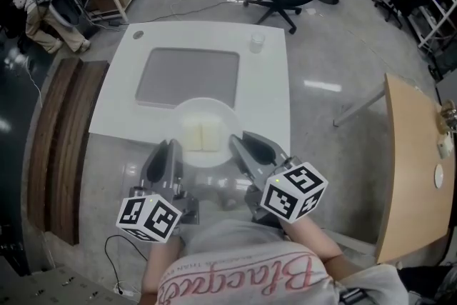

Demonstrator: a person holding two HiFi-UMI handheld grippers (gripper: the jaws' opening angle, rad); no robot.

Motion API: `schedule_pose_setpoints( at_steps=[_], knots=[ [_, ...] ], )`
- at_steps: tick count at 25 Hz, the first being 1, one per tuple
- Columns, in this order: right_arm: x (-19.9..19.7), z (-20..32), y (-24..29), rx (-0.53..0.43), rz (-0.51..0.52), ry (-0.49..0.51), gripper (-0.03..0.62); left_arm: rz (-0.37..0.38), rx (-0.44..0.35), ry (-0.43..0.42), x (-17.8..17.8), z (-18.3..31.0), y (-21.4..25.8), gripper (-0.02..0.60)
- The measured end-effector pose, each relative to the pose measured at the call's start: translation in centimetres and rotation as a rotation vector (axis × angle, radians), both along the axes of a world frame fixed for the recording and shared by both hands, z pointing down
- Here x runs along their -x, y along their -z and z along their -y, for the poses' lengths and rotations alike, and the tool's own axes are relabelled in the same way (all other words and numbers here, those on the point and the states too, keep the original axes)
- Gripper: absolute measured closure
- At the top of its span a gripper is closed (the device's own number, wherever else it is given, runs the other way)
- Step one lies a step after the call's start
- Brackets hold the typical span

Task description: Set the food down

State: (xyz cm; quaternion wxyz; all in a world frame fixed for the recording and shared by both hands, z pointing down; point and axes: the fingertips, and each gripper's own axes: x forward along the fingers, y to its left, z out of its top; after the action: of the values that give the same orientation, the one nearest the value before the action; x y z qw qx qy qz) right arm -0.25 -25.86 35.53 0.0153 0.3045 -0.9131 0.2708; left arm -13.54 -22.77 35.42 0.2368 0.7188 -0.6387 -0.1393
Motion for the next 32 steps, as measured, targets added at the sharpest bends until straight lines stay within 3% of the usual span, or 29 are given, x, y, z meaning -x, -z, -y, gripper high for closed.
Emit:
schedule_pose_setpoints(
  at_steps=[8,15,24,32],
  knots=[
    [2.2,4.9,-1.5,0.03,-0.055,-0.019,0.536,0.015,0.059,-0.07,2.3,5.6,-1.5,0.523],
    [5.7,10.5,-4.8,0.063,-0.185,-0.011,0.542,0.029,0.233,-0.154,5.7,12.2,-5.7,0.52],
    [8.5,16.8,-12.8,0.279,-0.291,-0.04,0.54,0.136,0.409,-0.258,8.3,19.3,-12.4,0.518],
    [9.0,18.7,-18.5,0.415,-0.436,-0.08,0.533,0.18,0.581,-0.325,8.9,21.8,-18.3,0.517]
  ],
)
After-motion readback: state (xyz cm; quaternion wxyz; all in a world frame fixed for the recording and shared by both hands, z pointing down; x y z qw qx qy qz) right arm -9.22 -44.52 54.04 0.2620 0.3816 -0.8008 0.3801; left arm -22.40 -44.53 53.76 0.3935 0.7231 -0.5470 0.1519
